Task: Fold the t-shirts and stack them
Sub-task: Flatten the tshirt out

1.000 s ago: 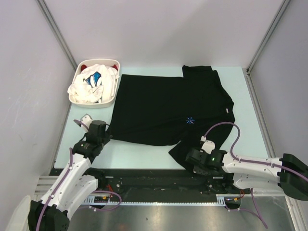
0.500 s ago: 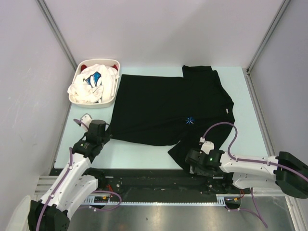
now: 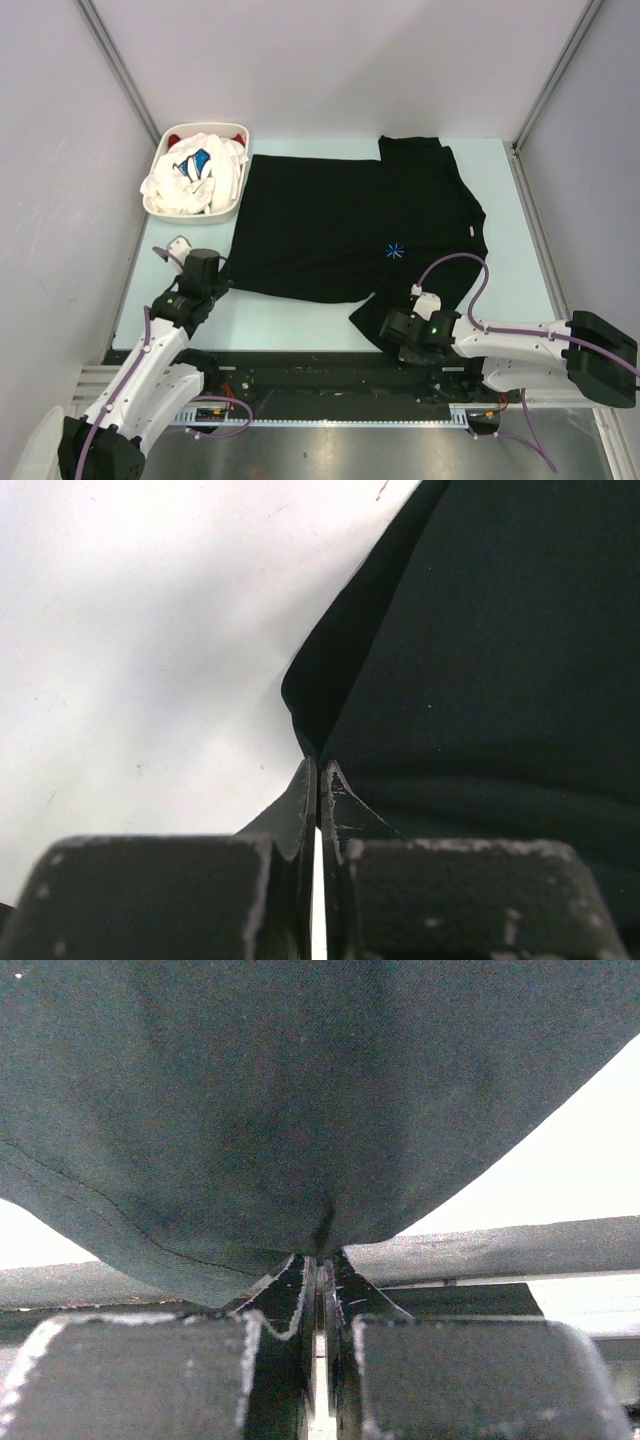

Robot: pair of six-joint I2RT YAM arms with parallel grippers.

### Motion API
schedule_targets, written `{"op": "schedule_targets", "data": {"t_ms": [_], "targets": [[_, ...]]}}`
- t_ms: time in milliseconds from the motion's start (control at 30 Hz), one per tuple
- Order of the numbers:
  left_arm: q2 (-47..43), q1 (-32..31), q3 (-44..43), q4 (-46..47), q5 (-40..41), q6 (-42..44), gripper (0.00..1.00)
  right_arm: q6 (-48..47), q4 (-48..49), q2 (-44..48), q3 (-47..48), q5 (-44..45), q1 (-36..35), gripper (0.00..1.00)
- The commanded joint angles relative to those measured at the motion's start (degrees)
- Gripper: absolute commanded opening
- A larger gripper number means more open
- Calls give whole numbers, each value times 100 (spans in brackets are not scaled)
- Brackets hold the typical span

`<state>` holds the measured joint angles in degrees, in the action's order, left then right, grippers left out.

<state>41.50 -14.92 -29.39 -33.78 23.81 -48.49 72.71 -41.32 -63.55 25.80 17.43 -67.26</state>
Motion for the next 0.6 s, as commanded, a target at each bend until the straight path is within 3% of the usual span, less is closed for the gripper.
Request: {"op": "schedule_targets", "data": {"t_ms": [0,567], "targets": [[-72,68,-278,-32,194,103,0,200,-42,246,65,683,29,0],[-423,68,-656,-181,-360,665,0,-205,-1685,1986,1401,2027,293,0]]}}
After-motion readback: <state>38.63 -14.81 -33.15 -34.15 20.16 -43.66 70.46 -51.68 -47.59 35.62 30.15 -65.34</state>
